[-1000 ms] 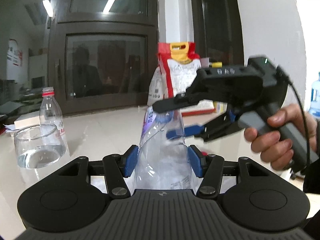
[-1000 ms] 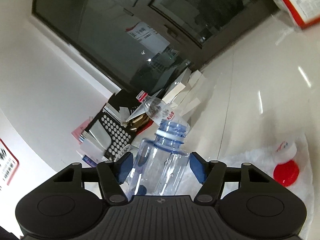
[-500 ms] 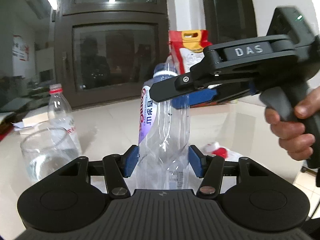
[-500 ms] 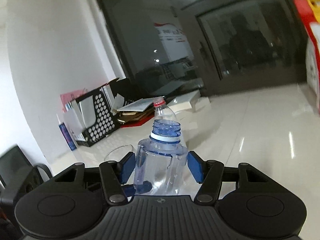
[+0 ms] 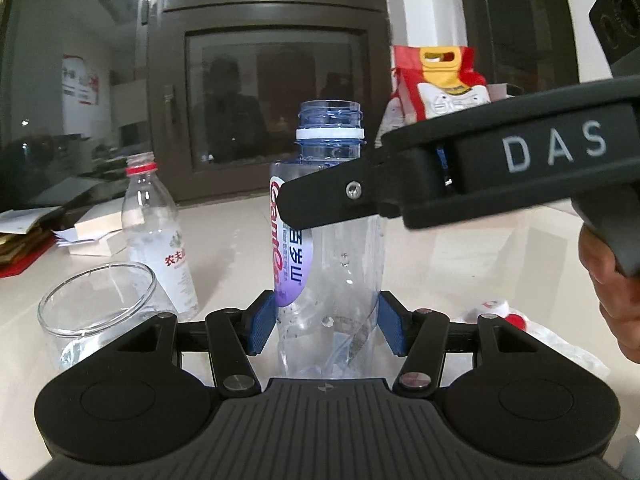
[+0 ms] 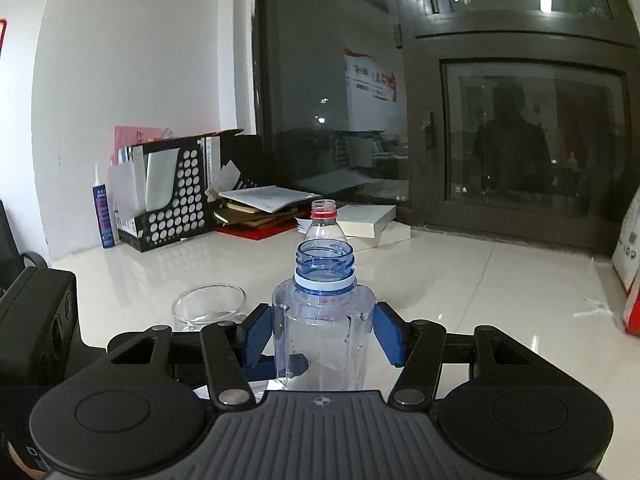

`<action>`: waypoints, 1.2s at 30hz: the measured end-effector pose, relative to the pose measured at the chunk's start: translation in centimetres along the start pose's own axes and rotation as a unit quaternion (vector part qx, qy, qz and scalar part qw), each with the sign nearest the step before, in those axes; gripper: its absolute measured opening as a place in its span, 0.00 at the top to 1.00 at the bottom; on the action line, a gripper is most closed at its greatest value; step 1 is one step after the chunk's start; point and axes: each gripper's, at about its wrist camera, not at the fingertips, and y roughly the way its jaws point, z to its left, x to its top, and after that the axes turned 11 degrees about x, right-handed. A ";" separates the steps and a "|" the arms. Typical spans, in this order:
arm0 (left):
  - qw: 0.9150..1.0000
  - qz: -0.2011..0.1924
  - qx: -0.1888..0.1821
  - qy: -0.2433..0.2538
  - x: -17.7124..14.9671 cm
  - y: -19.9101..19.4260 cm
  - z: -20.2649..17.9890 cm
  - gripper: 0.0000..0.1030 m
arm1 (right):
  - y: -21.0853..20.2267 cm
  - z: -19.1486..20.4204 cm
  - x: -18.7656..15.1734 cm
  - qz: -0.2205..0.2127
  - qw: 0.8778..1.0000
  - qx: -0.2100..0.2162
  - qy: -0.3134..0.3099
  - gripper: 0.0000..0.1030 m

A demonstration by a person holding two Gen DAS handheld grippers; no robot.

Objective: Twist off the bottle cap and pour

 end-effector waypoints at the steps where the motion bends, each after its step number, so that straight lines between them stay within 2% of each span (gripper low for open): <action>1: 1.000 0.001 0.002 0.002 -0.1 0.2 -0.2 0.43 | 0.1 0.0 0.0 0.001 1.000 -0.001 -0.001 0.42; 14: 1.000 0.001 0.005 0.000 -0.7 0.5 -0.6 0.40 | 0.4 -0.1 -0.3 0.005 1.000 0.000 -0.002 0.42; 16: 1.000 0.003 0.000 -0.001 -0.7 0.6 -0.6 0.36 | 0.4 -0.2 -0.3 0.003 1.000 0.001 0.002 0.42; 21: 1.000 0.001 -0.011 0.005 -0.6 0.4 -1.2 0.16 | 0.4 -0.5 -0.3 0.003 1.000 0.002 0.010 0.40; 23: 1.000 -0.004 -0.010 0.009 -0.6 0.2 -1.5 0.12 | 0.4 -0.6 -0.3 0.002 1.000 0.001 0.012 0.40; 28: 1.000 -0.005 -0.007 0.007 -0.5 0.2 -1.4 0.11 | 0.1 -0.7 -0.4 0.002 1.000 -0.002 0.016 0.38; 32: 1.000 -0.010 -0.002 0.003 -0.5 -0.2 -1.3 0.05 | -0.3 -0.6 -0.4 -0.002 1.000 -0.001 0.019 0.35; 36: 1.000 -0.011 0.006 -0.005 -0.4 -0.4 -0.9 0.04 | -0.7 -0.4 -0.3 -0.003 1.000 -0.001 0.020 0.35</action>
